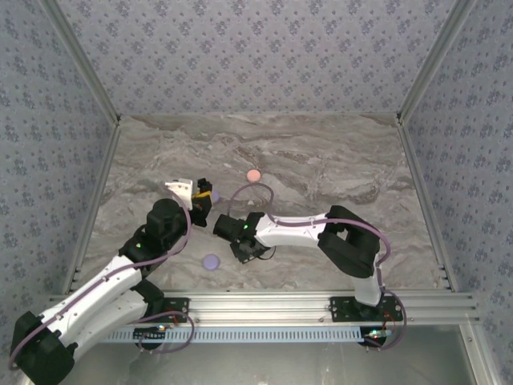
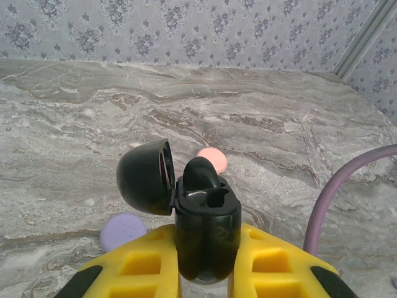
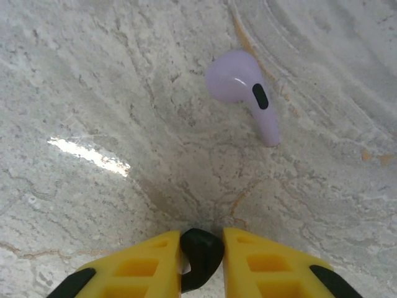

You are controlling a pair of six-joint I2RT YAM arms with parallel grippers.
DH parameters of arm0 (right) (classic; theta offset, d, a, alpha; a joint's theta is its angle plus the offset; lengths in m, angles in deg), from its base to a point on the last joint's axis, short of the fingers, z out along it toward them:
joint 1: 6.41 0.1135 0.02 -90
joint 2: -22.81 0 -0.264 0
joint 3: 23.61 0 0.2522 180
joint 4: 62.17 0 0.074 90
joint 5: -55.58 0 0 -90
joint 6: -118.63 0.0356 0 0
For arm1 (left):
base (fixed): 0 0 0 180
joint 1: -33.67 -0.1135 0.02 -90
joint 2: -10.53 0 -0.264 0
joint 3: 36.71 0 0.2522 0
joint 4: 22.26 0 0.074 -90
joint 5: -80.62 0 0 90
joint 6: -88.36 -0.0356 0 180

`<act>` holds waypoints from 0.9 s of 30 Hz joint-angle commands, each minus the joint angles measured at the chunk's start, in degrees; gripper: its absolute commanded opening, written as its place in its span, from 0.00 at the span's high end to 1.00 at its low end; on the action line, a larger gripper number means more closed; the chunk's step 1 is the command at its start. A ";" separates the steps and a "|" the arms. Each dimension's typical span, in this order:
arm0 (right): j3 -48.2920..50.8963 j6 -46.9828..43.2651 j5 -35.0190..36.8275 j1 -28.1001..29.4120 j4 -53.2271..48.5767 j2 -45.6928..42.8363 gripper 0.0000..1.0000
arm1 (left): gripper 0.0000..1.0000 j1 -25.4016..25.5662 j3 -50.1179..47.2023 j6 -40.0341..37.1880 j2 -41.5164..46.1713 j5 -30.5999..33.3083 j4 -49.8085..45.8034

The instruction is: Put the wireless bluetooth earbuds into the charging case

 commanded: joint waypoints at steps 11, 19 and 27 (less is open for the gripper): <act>9.08 -9.42 7.07 -2.52 6.57 -22.95 0.81 | 1.00 -0.25 -1.50 -0.81 0.36 -11.75 9.56; 12.86 -19.69 3.96 -8.37 13.18 -44.62 0.80 | 1.00 0.20 -2.62 -2.01 0.10 -27.32 18.91; 13.21 -27.15 -1.35 -10.87 21.42 -54.89 0.80 | 1.00 5.00 -1.53 -5.43 -1.93 -34.94 23.69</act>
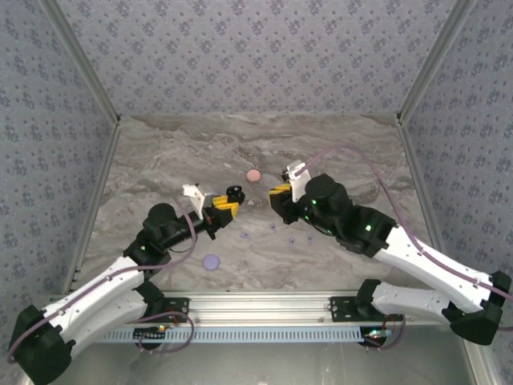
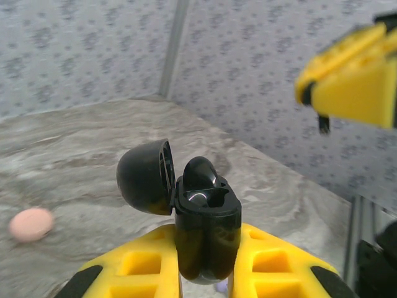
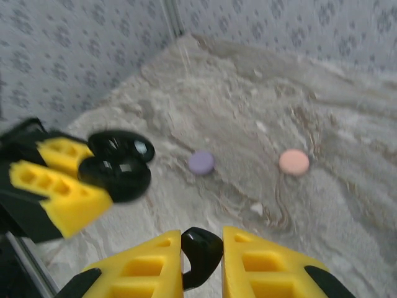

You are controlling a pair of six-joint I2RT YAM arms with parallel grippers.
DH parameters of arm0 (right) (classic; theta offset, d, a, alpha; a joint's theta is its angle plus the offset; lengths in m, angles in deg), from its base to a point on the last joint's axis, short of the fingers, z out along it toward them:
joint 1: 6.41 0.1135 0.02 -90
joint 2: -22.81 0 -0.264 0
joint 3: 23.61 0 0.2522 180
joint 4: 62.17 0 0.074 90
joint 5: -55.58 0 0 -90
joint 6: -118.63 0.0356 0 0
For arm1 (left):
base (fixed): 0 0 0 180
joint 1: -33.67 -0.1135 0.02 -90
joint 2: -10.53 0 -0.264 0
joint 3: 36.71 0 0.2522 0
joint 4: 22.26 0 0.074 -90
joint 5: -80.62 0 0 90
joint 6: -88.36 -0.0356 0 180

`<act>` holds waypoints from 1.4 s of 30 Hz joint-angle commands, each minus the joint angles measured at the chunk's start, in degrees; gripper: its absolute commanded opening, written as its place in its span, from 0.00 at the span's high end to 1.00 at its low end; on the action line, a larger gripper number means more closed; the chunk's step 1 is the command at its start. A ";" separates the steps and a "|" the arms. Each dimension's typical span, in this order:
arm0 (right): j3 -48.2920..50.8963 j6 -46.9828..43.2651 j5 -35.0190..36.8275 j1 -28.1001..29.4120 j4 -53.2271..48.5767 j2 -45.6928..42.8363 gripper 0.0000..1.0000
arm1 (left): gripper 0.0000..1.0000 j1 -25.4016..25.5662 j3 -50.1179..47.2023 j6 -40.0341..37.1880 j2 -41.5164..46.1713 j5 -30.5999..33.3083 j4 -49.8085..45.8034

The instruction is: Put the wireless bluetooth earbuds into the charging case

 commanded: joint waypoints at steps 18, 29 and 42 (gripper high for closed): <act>0.00 -11.27 -4.49 2.89 7.10 2.66 0.80 | 1.00 4.80 4.38 -4.52 -4.86 -8.08 5.78; -1.19 -12.92 -4.55 3.61 5.80 5.76 0.80 | 1.00 4.89 4.72 -4.95 -5.69 -8.15 5.87; -0.20 -12.81 -4.84 4.17 5.31 6.50 0.79 | 1.00 5.01 4.82 -4.94 -5.94 -7.72 5.99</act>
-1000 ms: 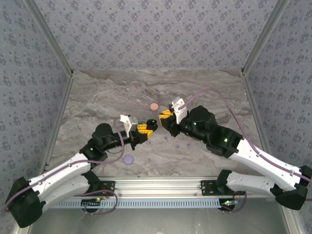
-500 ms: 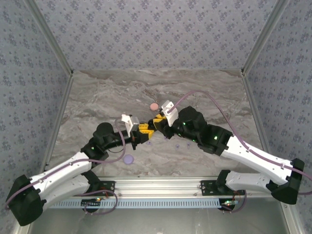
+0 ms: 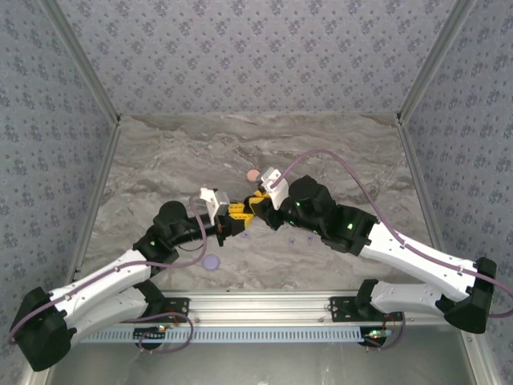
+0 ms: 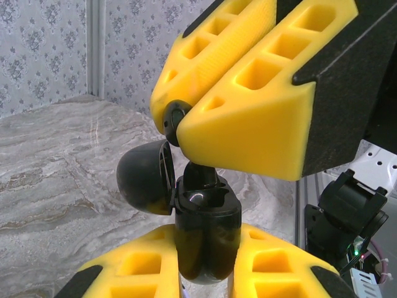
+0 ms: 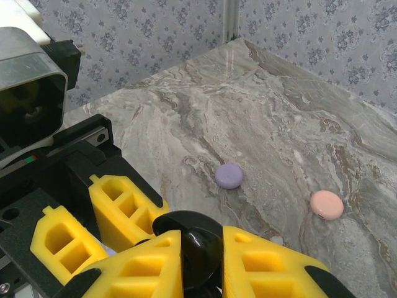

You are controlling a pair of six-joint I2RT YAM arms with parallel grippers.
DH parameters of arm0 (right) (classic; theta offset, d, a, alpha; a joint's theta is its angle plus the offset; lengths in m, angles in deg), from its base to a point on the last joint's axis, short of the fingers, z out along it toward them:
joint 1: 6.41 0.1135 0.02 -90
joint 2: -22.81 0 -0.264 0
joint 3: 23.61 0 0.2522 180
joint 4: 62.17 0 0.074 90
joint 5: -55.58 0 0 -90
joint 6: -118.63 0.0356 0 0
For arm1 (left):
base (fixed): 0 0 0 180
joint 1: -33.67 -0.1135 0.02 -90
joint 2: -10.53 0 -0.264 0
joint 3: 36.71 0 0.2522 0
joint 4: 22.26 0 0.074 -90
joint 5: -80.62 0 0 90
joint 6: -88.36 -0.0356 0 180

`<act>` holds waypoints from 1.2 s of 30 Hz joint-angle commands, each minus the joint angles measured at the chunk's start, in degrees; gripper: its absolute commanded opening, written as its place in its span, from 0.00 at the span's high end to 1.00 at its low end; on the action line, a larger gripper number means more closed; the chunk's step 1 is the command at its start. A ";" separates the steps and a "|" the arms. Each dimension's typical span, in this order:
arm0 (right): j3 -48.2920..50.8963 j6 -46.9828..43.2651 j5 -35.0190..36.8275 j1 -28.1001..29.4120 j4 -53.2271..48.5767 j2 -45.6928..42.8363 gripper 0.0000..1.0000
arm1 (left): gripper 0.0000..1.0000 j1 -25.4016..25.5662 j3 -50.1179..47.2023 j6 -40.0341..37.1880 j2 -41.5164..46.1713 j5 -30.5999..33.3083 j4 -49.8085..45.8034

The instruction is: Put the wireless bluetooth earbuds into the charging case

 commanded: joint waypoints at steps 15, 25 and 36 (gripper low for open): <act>0.57 -2.09 0.32 1.99 -1.65 0.76 0.80 | 1.00 0.60 2.32 -0.72 -0.21 0.30 2.79; 0.19 -1.02 -2.13 1.71 -2.16 0.67 0.66 | 1.00 0.56 2.17 -0.81 -0.21 0.47 2.80; -4.42 3.89 -15.10 -6.16 -1.79 -3.15 0.34 | 1.00 0.71 1.73 -0.32 -0.14 0.01 3.92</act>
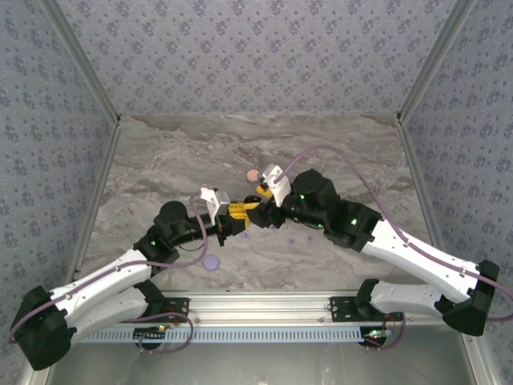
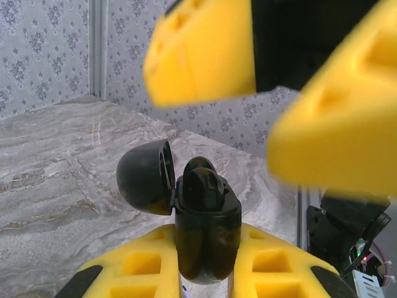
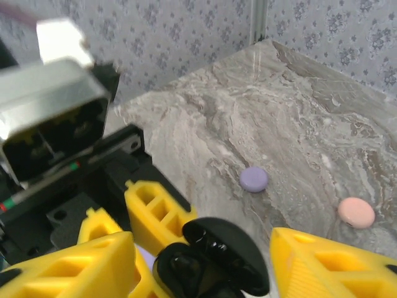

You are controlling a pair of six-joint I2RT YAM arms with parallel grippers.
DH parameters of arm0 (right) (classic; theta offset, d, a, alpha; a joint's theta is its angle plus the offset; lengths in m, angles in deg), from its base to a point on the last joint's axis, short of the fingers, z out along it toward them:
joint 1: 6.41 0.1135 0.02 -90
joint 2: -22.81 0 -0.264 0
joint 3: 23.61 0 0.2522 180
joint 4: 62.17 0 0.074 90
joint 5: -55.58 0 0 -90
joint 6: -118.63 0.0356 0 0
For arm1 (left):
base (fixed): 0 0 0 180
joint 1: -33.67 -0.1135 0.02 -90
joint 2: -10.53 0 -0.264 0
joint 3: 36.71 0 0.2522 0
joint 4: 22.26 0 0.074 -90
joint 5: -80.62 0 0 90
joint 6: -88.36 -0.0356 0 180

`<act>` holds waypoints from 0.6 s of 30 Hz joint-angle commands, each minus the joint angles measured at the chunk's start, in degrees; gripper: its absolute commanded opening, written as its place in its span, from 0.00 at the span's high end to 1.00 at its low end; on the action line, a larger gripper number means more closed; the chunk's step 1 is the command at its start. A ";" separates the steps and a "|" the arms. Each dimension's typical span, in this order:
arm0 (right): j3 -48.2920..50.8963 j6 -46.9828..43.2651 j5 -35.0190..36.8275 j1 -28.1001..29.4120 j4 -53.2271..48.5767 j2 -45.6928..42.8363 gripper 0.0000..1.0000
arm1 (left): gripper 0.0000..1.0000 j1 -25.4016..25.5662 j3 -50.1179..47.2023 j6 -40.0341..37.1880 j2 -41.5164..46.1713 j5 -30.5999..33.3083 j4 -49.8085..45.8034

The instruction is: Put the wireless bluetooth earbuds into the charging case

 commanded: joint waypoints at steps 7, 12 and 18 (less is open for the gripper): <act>1.50 9.71 -16.47 -10.41 1.07 -4.26 0.03 | 1.00 0.70 1.29 -0.04 0.27 -1.54 5.26; 3.26 12.70 -24.20 -11.50 3.43 -1.26 0.00 | 1.00 0.85 1.30 -0.10 0.38 -1.99 5.45; 2.50 13.75 -29.88 -10.38 5.48 2.42 0.00 | 1.00 1.02 1.47 -0.12 0.40 -1.77 5.04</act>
